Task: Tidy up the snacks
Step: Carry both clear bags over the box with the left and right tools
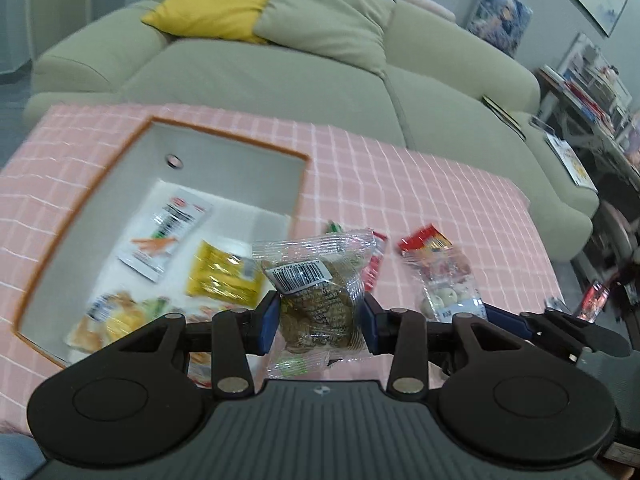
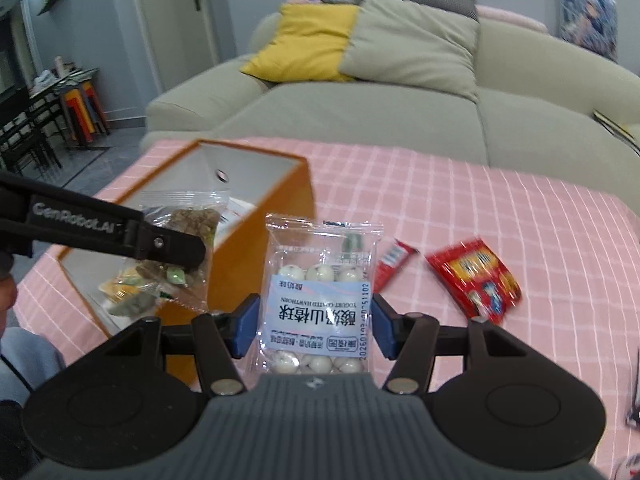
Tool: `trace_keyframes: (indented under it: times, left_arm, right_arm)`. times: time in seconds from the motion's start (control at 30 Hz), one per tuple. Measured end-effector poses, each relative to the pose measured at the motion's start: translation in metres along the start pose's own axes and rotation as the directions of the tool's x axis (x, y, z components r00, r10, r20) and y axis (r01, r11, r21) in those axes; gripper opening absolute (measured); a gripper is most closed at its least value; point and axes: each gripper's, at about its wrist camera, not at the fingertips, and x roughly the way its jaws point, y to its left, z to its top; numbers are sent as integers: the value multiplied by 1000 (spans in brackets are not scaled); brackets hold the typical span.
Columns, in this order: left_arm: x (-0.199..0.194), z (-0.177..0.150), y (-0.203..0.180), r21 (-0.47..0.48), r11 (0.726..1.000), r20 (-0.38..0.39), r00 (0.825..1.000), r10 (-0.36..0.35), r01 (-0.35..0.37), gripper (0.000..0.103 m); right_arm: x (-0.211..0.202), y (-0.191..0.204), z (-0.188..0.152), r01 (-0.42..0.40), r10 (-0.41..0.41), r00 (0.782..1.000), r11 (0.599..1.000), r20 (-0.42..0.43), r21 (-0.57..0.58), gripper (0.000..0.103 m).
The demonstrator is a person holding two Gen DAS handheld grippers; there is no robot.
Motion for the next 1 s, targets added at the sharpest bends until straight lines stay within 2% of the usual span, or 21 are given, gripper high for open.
trace_keyframes:
  times: [0.2, 0.4, 0.63, 1.0]
  left_arm:
    - [-14, 21, 25, 6, 998, 45, 997, 58, -58, 47]
    - [-14, 38, 43, 34, 994, 55, 993, 106, -108, 47]
    - [1, 53, 59, 89, 986, 8, 990, 139, -139, 47]
    - [40, 71, 81, 154, 971, -83, 977, 197, -183, 47]
  right_arm:
    - [1, 32, 25, -44, 48, 998, 996, 42, -75, 56]
    - [9, 62, 49, -76, 87, 994, 986, 72, -151, 56]
    - [43, 92, 75, -97, 111, 993, 968, 49, -233, 56]
    - [109, 109, 92, -56, 53, 998, 944, -20, -326, 56]
